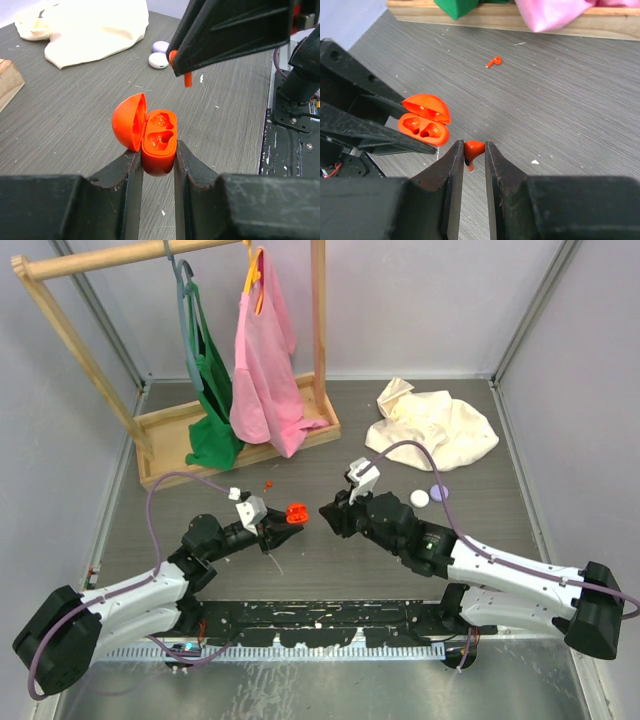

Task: Insert the wireless bluetooth earbuds into the charging case
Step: Place the earbud in the charging case.

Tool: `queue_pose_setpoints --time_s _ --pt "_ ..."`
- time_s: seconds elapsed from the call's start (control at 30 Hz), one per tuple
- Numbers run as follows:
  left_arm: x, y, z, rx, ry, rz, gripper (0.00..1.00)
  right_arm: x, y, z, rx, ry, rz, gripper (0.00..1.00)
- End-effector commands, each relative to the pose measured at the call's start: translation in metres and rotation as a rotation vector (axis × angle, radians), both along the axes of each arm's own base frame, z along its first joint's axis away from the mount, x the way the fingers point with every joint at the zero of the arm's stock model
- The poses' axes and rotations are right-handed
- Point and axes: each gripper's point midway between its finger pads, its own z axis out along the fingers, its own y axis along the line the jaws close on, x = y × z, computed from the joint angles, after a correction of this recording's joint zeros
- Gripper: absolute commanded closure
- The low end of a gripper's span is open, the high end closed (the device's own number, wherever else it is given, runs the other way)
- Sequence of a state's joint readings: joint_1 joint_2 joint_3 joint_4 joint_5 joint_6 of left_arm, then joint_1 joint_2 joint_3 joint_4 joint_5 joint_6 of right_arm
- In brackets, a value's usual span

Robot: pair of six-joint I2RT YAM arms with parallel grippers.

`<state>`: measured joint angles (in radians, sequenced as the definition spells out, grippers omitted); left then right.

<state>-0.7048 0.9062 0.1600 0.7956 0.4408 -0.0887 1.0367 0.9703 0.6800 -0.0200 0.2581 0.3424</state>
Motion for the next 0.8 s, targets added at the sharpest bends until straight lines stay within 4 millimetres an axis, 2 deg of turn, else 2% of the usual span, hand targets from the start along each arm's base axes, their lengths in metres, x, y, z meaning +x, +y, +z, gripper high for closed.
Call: queue_pose_setpoints --time_s 0.0,0.37,0.77 --pt "0.003 0.002 0.020 -0.047 -0.075 0.015 1.00 -0.001 0.015 0.047 0.179 -0.153 0.018 0.81" --pt "0.003 0.001 0.020 -0.046 -0.078 0.013 1.00 -0.017 0.033 0.058 0.268 -0.253 0.073 0.82" --pt "0.001 0.001 0.022 -0.052 -0.082 0.004 1.00 -0.014 0.045 0.048 0.268 -0.264 0.071 0.82"
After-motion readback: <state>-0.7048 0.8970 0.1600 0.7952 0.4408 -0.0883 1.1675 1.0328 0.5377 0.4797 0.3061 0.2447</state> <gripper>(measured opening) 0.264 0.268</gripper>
